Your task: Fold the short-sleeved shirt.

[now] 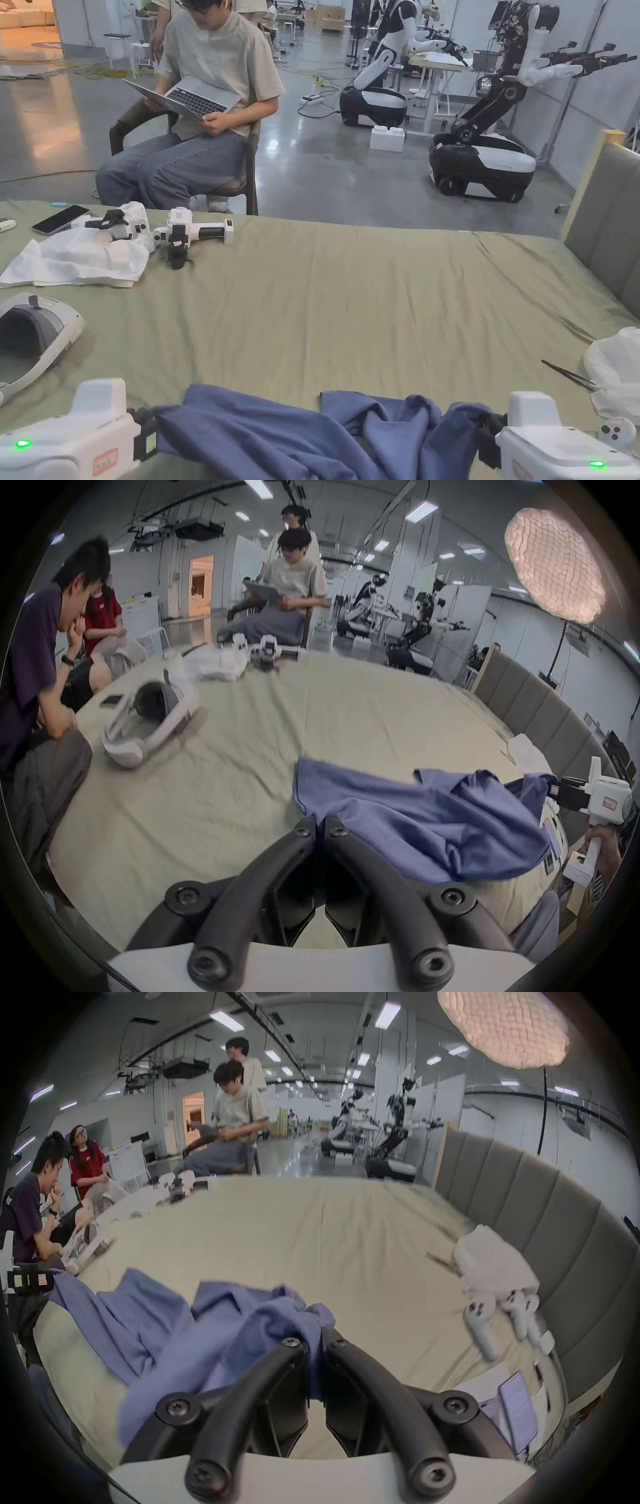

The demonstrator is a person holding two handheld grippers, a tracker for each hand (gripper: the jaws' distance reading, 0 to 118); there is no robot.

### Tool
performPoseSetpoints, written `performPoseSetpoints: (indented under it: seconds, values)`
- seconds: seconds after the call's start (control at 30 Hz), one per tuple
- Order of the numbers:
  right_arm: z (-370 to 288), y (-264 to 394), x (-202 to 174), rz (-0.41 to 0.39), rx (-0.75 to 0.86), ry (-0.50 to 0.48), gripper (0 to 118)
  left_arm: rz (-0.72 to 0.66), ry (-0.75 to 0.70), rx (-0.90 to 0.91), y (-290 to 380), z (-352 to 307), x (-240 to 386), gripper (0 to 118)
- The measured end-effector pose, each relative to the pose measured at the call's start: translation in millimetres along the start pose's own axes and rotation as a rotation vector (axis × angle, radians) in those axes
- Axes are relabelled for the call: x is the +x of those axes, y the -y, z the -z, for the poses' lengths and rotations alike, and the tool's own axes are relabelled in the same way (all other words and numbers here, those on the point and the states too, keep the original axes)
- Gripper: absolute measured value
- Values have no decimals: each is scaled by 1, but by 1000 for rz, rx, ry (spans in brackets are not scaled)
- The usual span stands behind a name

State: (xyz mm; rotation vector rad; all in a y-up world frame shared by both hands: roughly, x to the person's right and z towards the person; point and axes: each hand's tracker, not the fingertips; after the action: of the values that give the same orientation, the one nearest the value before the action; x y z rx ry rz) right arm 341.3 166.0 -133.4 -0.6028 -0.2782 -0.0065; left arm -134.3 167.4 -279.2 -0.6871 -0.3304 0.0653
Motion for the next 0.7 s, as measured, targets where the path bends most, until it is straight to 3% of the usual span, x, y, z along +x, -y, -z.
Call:
performPoseSetpoints:
  seconds: [0.37, 0.53, 0.7]
  values:
    - [-58, -86, 25, 39, 178, -22, 4, 2, -9, 216, -114, -55, -23, 0]
    - [-69, -126, 37, 93, 239, -35, 4, -27, -13, 274, -157, -71, -37, 0]
    - [-68, -154, 39, 76, 256, -25, 4, -35, -20, 295, -185, -75, -46, 0]
